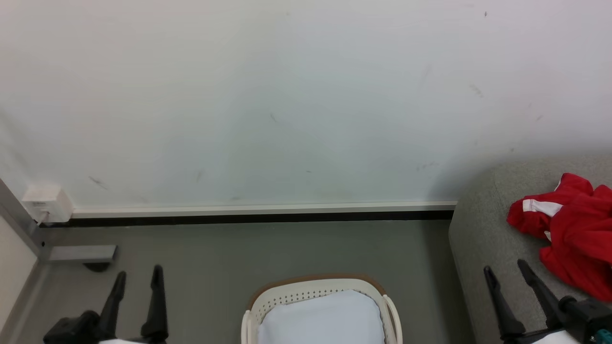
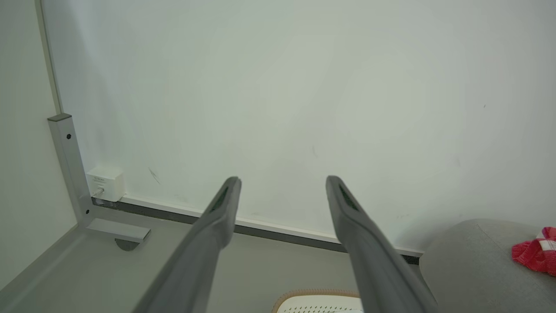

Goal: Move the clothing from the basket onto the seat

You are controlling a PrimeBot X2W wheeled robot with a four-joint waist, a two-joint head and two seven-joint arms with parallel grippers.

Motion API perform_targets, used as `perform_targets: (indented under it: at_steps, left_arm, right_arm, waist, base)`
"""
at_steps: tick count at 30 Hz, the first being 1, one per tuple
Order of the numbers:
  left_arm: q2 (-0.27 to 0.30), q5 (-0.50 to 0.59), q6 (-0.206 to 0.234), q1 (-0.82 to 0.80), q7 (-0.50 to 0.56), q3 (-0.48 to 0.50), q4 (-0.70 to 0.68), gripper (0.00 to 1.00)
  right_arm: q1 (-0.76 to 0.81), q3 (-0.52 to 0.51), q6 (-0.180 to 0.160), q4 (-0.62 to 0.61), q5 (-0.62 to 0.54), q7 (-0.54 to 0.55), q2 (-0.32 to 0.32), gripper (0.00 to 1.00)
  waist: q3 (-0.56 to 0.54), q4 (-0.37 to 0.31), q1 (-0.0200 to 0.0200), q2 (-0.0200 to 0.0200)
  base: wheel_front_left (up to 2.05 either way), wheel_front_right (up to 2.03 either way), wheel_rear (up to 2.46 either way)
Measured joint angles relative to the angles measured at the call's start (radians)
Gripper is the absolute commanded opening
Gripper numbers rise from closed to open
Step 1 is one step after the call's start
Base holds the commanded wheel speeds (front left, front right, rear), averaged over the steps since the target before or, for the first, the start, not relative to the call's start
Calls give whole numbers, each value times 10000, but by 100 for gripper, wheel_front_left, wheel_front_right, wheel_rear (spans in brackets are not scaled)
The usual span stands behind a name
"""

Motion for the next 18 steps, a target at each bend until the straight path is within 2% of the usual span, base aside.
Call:
perform_targets:
  at_steps: [4,10,18]
  left_arm:
    - [-441,598,-479,549,0,600,130,100]
    - [-1108,1521,-1206,625,0,995,408,100]
    - [-1540,2100,-1643,528,0,1561,711,100]
  right_arm:
    - [251,-104,0,265,-447,-414,667,100]
    - [382,-58,0,272,-963,-506,1235,100]
    - [379,-261,0,67,-1189,-516,1490,100]
  waist:
    - [10,-60,0,0]
    - [77,-100,0,0]
    - [176,-266,0,0]
  base:
    - [0,0,0]
    - [0,0,0]
    - [0,0,0]
